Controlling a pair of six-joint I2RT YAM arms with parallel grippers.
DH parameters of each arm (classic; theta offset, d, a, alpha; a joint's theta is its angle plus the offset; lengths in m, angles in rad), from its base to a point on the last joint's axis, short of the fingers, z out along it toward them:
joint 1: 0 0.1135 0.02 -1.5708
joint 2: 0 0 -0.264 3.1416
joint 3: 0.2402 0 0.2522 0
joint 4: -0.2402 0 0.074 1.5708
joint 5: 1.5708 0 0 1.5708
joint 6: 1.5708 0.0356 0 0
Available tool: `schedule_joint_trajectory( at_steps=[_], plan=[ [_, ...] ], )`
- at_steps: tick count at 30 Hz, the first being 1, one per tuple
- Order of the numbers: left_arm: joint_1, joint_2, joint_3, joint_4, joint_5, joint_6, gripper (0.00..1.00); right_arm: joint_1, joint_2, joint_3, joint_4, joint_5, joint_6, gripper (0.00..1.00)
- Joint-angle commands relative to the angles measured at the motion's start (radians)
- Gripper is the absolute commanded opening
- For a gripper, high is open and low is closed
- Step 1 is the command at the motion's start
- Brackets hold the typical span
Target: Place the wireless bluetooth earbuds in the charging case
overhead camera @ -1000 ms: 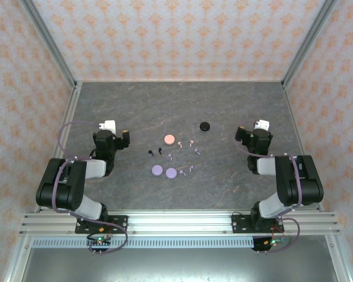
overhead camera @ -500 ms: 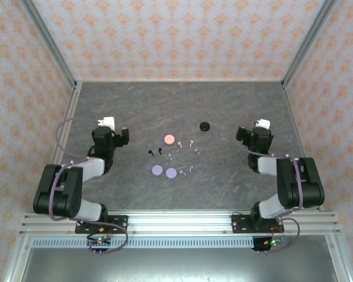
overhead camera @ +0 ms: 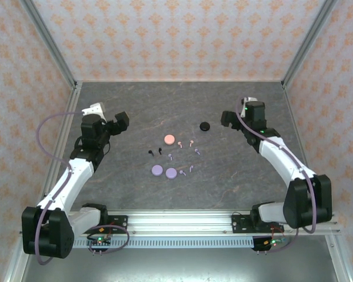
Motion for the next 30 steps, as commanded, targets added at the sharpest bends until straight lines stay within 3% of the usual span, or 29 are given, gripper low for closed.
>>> schedule_joint_trajectory(
  at_steps=[1,14,21,30],
  plan=[
    [-0.033,-0.034,-0.006,-0.092,0.069,-0.105,1.00,0.084,0.085,0.083,-0.196,-0.022,-0.042,0.99],
    [-0.072,-0.047,0.009,-0.138,0.048,-0.073,1.00,0.150,0.603,0.621,-0.566,-0.027,-0.440,1.00],
    [-0.076,-0.054,0.012,-0.160,0.027,-0.060,1.00,0.153,0.763,0.801,-0.673,-0.051,-0.545,0.98],
    [-0.076,-0.051,0.018,-0.169,0.011,-0.055,1.00,0.162,0.891,0.948,-0.757,-0.060,-0.589,0.85]
  ],
)
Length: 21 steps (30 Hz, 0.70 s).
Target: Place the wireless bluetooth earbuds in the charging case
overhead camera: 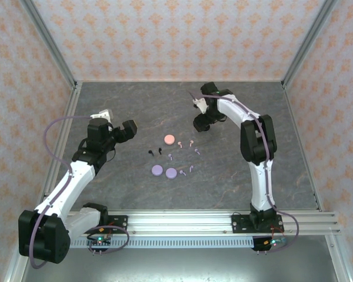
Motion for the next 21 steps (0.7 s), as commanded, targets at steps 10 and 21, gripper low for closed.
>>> schedule_joint_trajectory(
  at_steps=[10,21],
  plan=[
    [-0.006,-0.010,0.021,-0.029,-0.028,0.003,1.00,0.015,0.129,0.147,-0.128,0.019,-0.052,0.77],
    [-0.010,-0.003,0.030,-0.034,-0.030,-0.003,1.00,0.016,0.158,0.144,-0.140,0.059,-0.067,0.63]
  ],
)
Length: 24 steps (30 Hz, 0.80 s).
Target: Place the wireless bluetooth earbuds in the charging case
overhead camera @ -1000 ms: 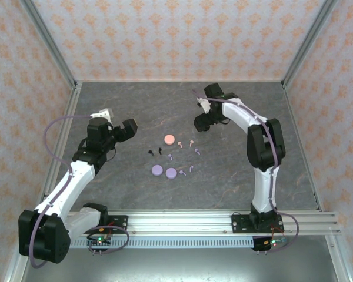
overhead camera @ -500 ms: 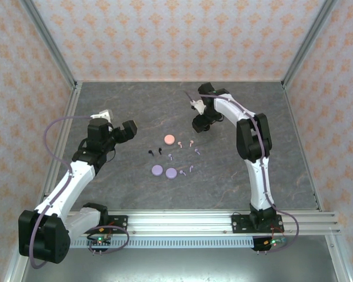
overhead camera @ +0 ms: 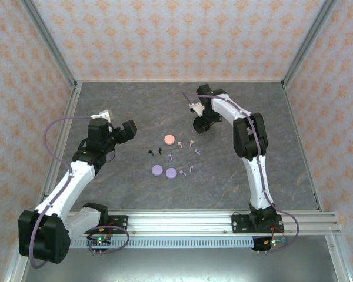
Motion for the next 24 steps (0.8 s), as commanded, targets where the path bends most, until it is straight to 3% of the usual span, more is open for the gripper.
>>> schedule_joint_trajectory(
  at_steps=[1,11,17,24],
  plan=[
    [-0.011,-0.003,0.030,-0.021,-0.027,-0.003,1.00,0.005,0.017,0.010,-0.043,0.052,-0.021,0.59],
    [-0.014,-0.022,0.057,-0.048,0.005,0.001,1.00,0.006,-0.235,-0.153,0.107,0.014,0.004,0.51],
    [-0.019,-0.021,0.124,-0.052,0.160,-0.009,1.00,0.021,-0.551,-0.415,0.318,-0.094,0.036,0.50],
    [-0.063,0.015,0.284,-0.149,0.371,0.013,0.96,0.129,-0.976,-0.778,0.652,-0.092,0.029,0.49]
  ],
)
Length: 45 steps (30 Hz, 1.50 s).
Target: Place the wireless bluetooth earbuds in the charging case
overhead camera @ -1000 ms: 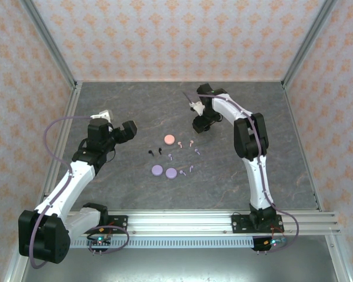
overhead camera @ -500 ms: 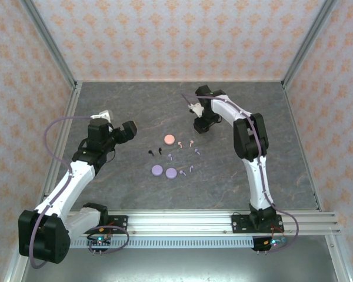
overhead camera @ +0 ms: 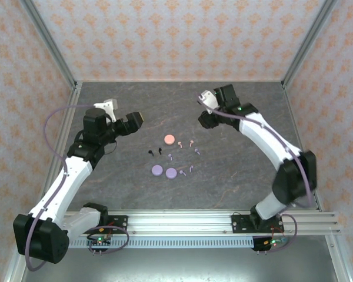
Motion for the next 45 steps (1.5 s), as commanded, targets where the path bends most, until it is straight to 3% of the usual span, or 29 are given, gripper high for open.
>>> schedule_joint_trajectory(
  at_steps=[1,6,16,27,45],
  plan=[
    [-0.031,0.016,0.094,-0.080,0.154,0.018,0.96,0.063,-0.154,-0.142,0.228,-0.021,-0.006,0.49],
    [-0.076,0.036,0.178,-0.109,0.285,0.013,0.94,0.161,-0.332,-0.275,0.341,-0.018,-0.073,0.47],
    [-0.191,0.057,0.238,-0.123,0.426,0.014,0.80,0.291,-0.409,-0.340,0.416,0.017,-0.238,0.46],
    [-0.334,0.162,0.239,-0.035,0.408,-0.010,0.68,0.332,-0.370,-0.292,0.392,0.012,-0.259,0.46],
    [-0.393,0.268,0.259,-0.011,0.411,-0.007,0.41,0.332,-0.370,-0.300,0.372,-0.005,-0.254,0.46]
  ],
)
